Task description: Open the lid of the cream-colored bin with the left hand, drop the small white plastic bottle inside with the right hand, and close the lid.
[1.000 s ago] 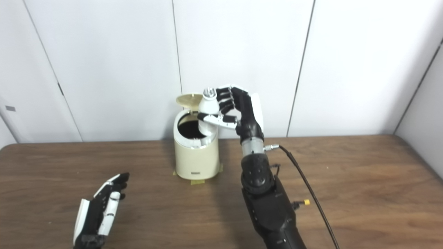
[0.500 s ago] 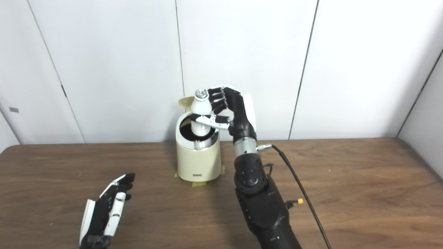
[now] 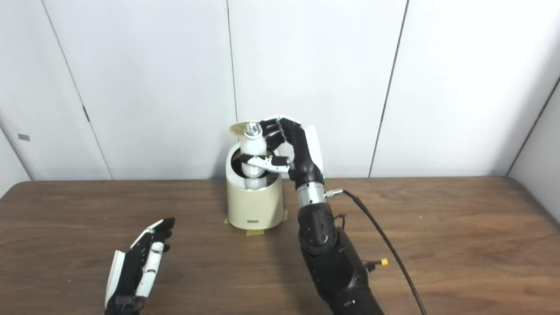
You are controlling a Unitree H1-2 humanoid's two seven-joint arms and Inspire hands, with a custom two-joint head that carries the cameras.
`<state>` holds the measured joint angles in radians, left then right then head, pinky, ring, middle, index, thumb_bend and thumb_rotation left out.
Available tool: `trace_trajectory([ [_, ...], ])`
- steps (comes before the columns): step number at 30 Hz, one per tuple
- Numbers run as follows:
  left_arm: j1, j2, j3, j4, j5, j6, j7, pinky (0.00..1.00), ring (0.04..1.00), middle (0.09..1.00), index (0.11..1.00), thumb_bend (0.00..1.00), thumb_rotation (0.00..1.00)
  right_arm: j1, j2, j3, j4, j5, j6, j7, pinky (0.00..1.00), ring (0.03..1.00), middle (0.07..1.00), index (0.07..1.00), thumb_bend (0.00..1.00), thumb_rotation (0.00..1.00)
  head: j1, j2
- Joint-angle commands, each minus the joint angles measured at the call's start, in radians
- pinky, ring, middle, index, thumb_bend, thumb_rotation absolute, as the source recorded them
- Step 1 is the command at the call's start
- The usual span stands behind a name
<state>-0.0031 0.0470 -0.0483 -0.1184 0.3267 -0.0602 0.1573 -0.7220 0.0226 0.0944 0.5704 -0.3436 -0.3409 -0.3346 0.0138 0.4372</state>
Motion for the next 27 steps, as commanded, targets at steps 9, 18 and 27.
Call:
trace_trajectory([
  [9, 0.006, -0.022, -0.019, 0.025, 0.027, -0.087, 0.038, 0.72, 0.804, 0.82, 0.81, 0.34, 1.0, -0.045, -0.055, 0.07, 0.059, 0.008, -0.129, -0.052, 0.4, 0.438, 0.483, 0.505, 0.52, 0.0, 0.0, -0.002],
  [18, 0.008, -0.021, -0.021, 0.023, 0.028, -0.085, 0.044, 0.71, 0.793, 0.809, 0.8, 0.33, 0.99, -0.051, -0.105, 0.18, 0.082, 0.039, -0.129, -0.117, 0.43, 0.453, 0.488, 0.479, 0.52, 0.0, -0.006, -0.001],
  [27, 0.009, -0.017, -0.02, 0.03, 0.023, -0.095, 0.042, 0.71, 0.791, 0.808, 0.801, 0.31, 0.95, -0.054, -0.108, 0.19, 0.089, -0.018, -0.128, -0.189, 0.41, 0.453, 0.486, 0.481, 0.52, 0.0, -0.011, -0.002],
])
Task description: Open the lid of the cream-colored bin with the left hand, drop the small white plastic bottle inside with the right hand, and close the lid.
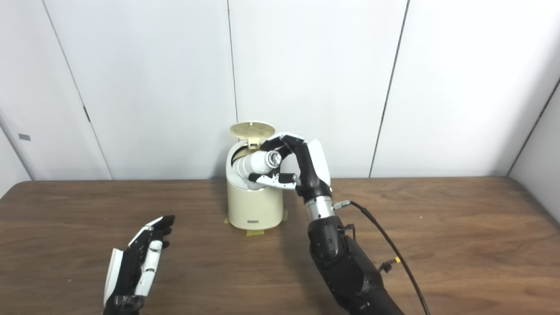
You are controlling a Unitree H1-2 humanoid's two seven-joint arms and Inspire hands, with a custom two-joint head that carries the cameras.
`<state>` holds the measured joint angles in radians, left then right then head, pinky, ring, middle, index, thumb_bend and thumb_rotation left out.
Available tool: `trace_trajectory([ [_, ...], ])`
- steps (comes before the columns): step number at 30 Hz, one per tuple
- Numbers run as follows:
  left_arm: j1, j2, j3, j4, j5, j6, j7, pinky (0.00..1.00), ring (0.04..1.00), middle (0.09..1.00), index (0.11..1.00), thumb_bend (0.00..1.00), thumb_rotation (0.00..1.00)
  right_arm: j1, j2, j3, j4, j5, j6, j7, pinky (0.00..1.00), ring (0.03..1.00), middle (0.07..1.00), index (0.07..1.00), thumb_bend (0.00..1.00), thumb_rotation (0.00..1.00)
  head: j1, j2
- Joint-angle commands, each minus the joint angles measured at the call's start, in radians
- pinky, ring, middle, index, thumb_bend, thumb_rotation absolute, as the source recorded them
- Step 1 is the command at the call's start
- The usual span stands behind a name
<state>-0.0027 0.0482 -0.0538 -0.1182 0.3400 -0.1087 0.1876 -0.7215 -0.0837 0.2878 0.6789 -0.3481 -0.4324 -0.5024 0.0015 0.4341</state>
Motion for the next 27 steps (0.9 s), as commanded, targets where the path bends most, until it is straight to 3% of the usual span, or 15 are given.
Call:
trace_trajectory([
  [1, 0.008, -0.019, -0.014, 0.031, 0.009, -0.046, 0.012, 0.71, 0.791, 0.808, 0.801, 0.31, 0.94, -0.055, -0.002, -0.005, -0.02, -0.015, -0.037, -0.023, 0.41, 0.452, 0.486, 0.482, 0.52, 0.0, 0.0, 0.001],
  [8, 0.008, -0.02, -0.014, 0.033, 0.011, -0.048, 0.012, 0.7, 0.786, 0.804, 0.8, 0.31, 0.92, -0.048, 0.013, -0.036, -0.033, -0.016, -0.037, -0.02, 0.42, 0.46, 0.482, 0.483, 0.52, 0.0, -0.002, -0.001],
  [19, 0.003, -0.017, -0.015, 0.041, 0.019, -0.045, 0.012, 0.7, 0.79, 0.806, 0.801, 0.32, 0.93, -0.045, 0.025, -0.063, -0.037, -0.045, -0.036, -0.032, 0.51, 0.548, 0.502, 0.48, 0.53, 0.0, -0.004, -0.001],
  [21, 0.002, -0.016, -0.015, 0.043, 0.021, -0.048, 0.012, 0.7, 0.789, 0.807, 0.802, 0.32, 0.94, -0.044, 0.028, -0.073, -0.037, -0.047, -0.035, -0.025, 0.53, 0.561, 0.563, 0.489, 0.52, 0.11, -0.004, -0.001],
  [23, 0.002, -0.016, -0.015, 0.045, 0.021, -0.049, 0.012, 0.7, 0.788, 0.807, 0.801, 0.32, 0.93, -0.042, 0.03, -0.08, -0.039, -0.05, -0.033, -0.016, 0.54, 0.572, 0.581, 0.491, 0.52, 0.13, -0.006, -0.002],
  [24, 0.002, -0.016, -0.014, 0.044, 0.02, -0.047, 0.011, 0.7, 0.789, 0.807, 0.802, 0.32, 0.92, -0.041, 0.031, -0.083, -0.04, -0.053, -0.03, -0.013, 0.56, 0.58, 0.589, 0.513, 0.6, 0.13, -0.006, -0.002],
  [25, 0.002, -0.017, -0.014, 0.044, 0.021, -0.046, 0.01, 0.7, 0.79, 0.807, 0.803, 0.32, 0.93, -0.04, 0.031, -0.086, -0.041, -0.056, -0.028, -0.011, 0.56, 0.585, 0.592, 0.555, 0.76, 0.13, -0.006, -0.002],
  [27, 0.001, -0.016, -0.015, 0.044, 0.026, -0.045, 0.012, 0.7, 0.789, 0.805, 0.802, 0.32, 0.93, -0.04, 0.032, -0.09, -0.043, -0.064, -0.019, -0.006, 0.57, 0.593, 0.599, 0.593, 0.89, 0.13, -0.006, -0.002],
])
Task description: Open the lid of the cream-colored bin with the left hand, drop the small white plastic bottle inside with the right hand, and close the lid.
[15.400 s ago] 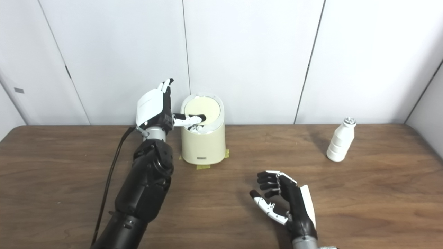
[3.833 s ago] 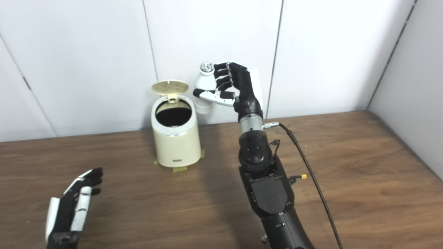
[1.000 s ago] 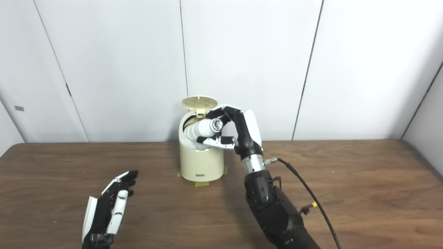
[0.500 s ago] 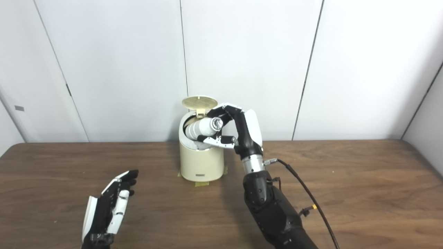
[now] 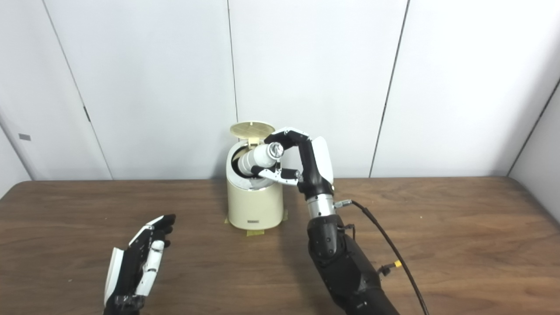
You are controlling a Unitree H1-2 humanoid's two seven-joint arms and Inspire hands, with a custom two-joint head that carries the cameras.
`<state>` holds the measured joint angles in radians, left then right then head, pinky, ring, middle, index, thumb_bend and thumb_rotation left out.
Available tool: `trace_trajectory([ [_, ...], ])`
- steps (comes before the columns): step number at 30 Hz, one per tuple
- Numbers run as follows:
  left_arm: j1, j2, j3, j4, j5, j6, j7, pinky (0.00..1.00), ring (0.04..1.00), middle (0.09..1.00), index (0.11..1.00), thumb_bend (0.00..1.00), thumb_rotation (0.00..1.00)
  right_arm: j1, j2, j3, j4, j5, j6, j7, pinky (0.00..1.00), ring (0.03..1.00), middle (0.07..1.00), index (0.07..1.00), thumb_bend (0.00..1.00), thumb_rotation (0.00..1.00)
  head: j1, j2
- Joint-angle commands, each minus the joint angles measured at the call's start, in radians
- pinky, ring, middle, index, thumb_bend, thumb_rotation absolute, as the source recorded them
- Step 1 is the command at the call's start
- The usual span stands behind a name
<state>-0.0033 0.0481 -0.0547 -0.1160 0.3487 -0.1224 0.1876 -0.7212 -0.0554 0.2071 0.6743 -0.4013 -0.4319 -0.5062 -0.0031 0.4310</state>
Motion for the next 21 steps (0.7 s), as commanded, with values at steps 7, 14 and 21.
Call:
trace_trajectory([
  [7, 0.0, -0.016, -0.015, 0.042, 0.018, -0.032, 0.01, 0.69, 0.785, 0.806, 0.803, 0.33, 0.93, -0.042, 0.0, -0.015, -0.036, -0.034, -0.016, 0.016, 0.62, 0.65, 0.667, 0.68, 0.97, 0.17, -0.001, 0.001],
  [14, -0.002, -0.015, -0.015, 0.045, 0.018, -0.034, 0.011, 0.69, 0.785, 0.804, 0.802, 0.32, 0.92, -0.04, -0.006, -0.013, -0.05, -0.082, 0.031, 0.028, 0.72, 0.759, 0.767, 0.788, 0.98, 0.24, -0.007, 0.002],
  [21, -0.001, -0.017, -0.016, 0.04, 0.019, -0.023, 0.008, 0.7, 0.79, 0.807, 0.807, 0.33, 0.92, -0.035, -0.004, -0.026, -0.055, -0.078, 0.015, 0.03, 0.74, 0.771, 0.778, 0.796, 0.97, 0.26, -0.008, 0.001],
])
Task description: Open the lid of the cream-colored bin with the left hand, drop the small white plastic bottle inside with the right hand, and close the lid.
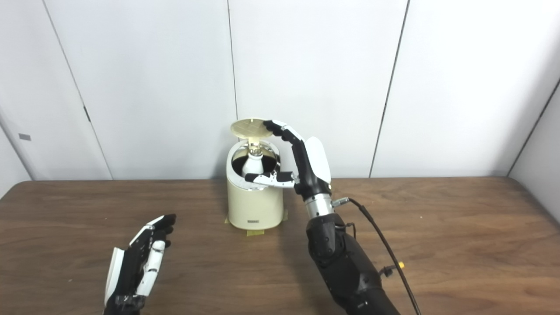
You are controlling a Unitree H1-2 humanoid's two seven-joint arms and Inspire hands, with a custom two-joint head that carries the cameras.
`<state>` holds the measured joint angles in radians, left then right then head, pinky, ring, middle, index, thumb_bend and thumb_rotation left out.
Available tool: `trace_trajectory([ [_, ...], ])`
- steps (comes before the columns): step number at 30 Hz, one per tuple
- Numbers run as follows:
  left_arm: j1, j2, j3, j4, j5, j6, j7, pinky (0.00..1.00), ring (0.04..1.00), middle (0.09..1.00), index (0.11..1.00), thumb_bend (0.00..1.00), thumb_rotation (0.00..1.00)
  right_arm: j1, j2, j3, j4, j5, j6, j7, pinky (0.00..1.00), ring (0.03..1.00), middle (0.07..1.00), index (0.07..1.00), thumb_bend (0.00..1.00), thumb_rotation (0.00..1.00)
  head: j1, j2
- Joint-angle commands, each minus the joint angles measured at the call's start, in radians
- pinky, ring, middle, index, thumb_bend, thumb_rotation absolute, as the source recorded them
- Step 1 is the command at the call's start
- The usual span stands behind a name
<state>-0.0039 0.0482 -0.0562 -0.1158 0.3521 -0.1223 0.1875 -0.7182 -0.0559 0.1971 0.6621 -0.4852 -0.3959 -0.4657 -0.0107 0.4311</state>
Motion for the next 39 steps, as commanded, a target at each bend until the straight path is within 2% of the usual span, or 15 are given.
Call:
trace_trajectory([
  [1, 0.0, -0.017, -0.014, 0.04, 0.014, -0.024, 0.008, 0.7, 0.79, 0.806, 0.807, 0.33, 0.92, -0.036, 0.001, -0.021, -0.044, 0.008, -0.027, -0.021, 0.73, 0.758, 0.766, 0.783, 0.95, 0.27, 0.0, 0.0],
  [3, 0.0, -0.017, -0.013, 0.04, 0.012, -0.025, 0.008, 0.7, 0.79, 0.806, 0.807, 0.33, 0.92, -0.027, 0.018, -0.041, -0.048, 0.03, -0.057, -0.074, 0.64, 0.66, 0.675, 0.685, 0.92, 0.34, 0.002, 0.0],
  [6, 0.001, -0.014, -0.011, 0.042, 0.005, -0.033, 0.007, 0.7, 0.792, 0.807, 0.805, 0.32, 0.92, -0.01, 0.038, -0.054, -0.074, 0.087, -0.074, -0.131, 0.35, 0.388, 0.428, 0.419, 0.79, 0.36, -0.001, 0.001],
  [7, 0.001, -0.013, -0.01, 0.044, 0.004, -0.037, 0.007, 0.7, 0.792, 0.808, 0.804, 0.32, 0.91, -0.005, 0.043, -0.055, -0.085, 0.109, -0.074, -0.145, 0.3, 0.337, 0.381, 0.372, 0.78, 0.36, -0.002, 0.002],
  [12, 0.002, -0.011, -0.008, 0.047, 0.008, -0.036, 0.01, 0.7, 0.791, 0.808, 0.805, 0.33, 0.91, 0.028, 0.058, -0.072, -0.154, 0.174, -0.074, -0.172, 0.2, 0.224, 0.281, 0.281, 0.78, 0.4, -0.004, 0.003],
  [16, 0.001, -0.012, -0.006, 0.049, 0.004, -0.04, 0.01, 0.7, 0.789, 0.806, 0.802, 0.34, 0.9, 0.066, 0.062, -0.085, -0.231, 0.22, -0.074, -0.162, 0.23, 0.271, 0.327, 0.341, 0.7, 0.41, -0.006, 0.006],
  [17, 0.001, -0.012, -0.005, 0.049, 0.005, -0.039, 0.011, 0.7, 0.787, 0.803, 0.8, 0.34, 0.9, 0.077, 0.061, -0.086, -0.249, 0.225, -0.074, -0.161, 0.26, 0.314, 0.371, 0.423, 0.59, 0.27, -0.006, 0.004],
  [18, 0.001, -0.011, -0.005, 0.046, 0.007, -0.036, 0.011, 0.7, 0.786, 0.802, 0.8, 0.34, 0.9, 0.096, 0.056, -0.087, -0.274, 0.229, -0.074, -0.164, 0.28, 0.329, 0.386, 0.451, 0.55, 0.22, -0.007, 0.008],
  [23, 0.001, -0.006, -0.002, 0.043, 0.003, -0.037, 0.007, 0.7, 0.786, 0.804, 0.8, 0.32, 0.9, 0.18, 0.032, -0.103, -0.343, 0.235, -0.073, -0.134, 0.4, 0.505, 0.562, 0.491, 0.5, 0.18, -0.015, 0.008],
  [24, 0.001, -0.005, -0.001, 0.044, -0.001, -0.039, 0.005, 0.69, 0.785, 0.804, 0.8, 0.32, 0.9, 0.207, 0.021, -0.106, -0.367, 0.24, -0.066, -0.098, 0.47, 0.57, 0.622, 0.605, 0.54, 0.46, -0.015, 0.007],
  [25, 0.001, -0.004, 0.001, 0.045, -0.005, -0.04, 0.004, 0.7, 0.786, 0.804, 0.8, 0.32, 0.89, 0.232, 0.009, -0.107, -0.39, 0.246, -0.058, -0.061, 0.54, 0.63, 0.672, 0.681, 0.53, 0.61, -0.016, 0.008],
  [27, 0.0, -0.002, 0.004, 0.048, -0.009, -0.043, 0.004, 0.69, 0.786, 0.803, 0.797, 0.32, 0.89, 0.291, -0.02, -0.106, -0.446, 0.29, -0.029, 0.032, 0.7, 0.751, 0.758, 0.783, 0.45, 0.8, -0.017, 0.009],
  [30, -0.003, 0.003, 0.009, 0.055, -0.018, -0.051, 0.004, 0.69, 0.782, 0.8, 0.795, 0.3, 0.88, 0.364, -0.048, -0.108, -0.51, 0.38, 0.008, 0.154, 0.83, 0.84, 0.835, 0.858, 0.35, 0.86, -0.022, 0.009],
  [33, -0.004, 0.004, 0.013, 0.062, -0.037, -0.065, 0.004, 0.68, 0.775, 0.793, 0.788, 0.25, 0.85, 0.42, -0.065, -0.112, -0.56, 0.467, 0.053, 0.252, 0.89, 0.885, 0.89, 0.912, 0.28, 0.86, -0.024, 0.009],
  [39, -0.003, 0.007, 0.019, 0.064, -0.055, -0.076, 0.001, 0.69, 0.775, 0.785, 0.779, 0.17, 0.72, 0.492, -0.051, -0.134, -0.651, 0.476, 0.139, 0.314, 0.75, 0.815, 0.836, 0.837, 0.15, 0.69, -0.022, 0.011],
])
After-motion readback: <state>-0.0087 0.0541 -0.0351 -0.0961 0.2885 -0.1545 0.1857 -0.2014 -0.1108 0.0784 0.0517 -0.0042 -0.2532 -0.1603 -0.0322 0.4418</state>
